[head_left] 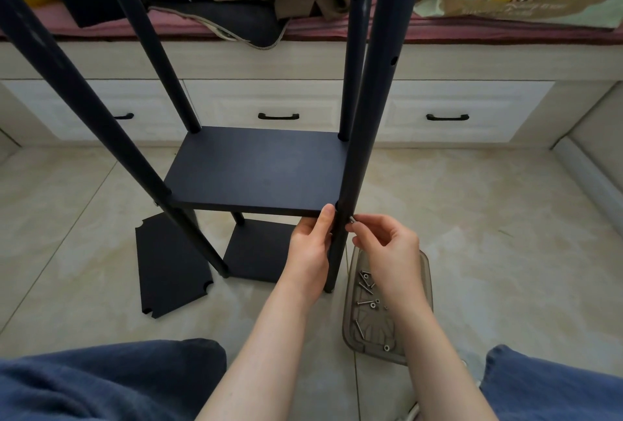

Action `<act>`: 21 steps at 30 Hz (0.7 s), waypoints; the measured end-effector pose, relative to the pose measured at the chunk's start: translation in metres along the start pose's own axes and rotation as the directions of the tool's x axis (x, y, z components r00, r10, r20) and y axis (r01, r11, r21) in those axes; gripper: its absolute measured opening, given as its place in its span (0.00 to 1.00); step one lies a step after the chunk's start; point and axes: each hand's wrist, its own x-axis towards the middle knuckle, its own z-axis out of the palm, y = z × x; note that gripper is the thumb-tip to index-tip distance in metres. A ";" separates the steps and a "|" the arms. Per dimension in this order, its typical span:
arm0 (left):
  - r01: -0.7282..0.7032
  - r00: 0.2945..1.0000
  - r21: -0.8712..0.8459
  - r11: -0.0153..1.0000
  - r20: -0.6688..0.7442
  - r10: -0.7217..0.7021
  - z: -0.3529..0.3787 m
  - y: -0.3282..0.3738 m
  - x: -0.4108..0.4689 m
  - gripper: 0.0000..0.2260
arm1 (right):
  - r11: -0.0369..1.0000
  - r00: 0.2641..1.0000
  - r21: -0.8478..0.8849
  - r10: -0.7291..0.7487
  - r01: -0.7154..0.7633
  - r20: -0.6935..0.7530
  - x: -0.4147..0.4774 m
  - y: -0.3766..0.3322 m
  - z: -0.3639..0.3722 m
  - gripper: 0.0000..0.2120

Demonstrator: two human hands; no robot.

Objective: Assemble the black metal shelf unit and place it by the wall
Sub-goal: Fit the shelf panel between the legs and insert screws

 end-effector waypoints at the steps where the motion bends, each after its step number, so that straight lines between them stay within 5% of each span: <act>1: 0.000 1.000 -0.001 1.000 0.000 0.000 0.000 0.000 0.000 0.08 | 1.000 1.000 0.013 0.007 -0.007 -0.003 0.000 0.000 0.001 0.08; 21: -0.013 1.000 -0.002 1.000 -0.006 0.013 0.002 -0.001 0.000 0.09 | 0.990 0.992 -0.130 -0.060 0.046 -0.110 0.003 -0.002 0.003 0.02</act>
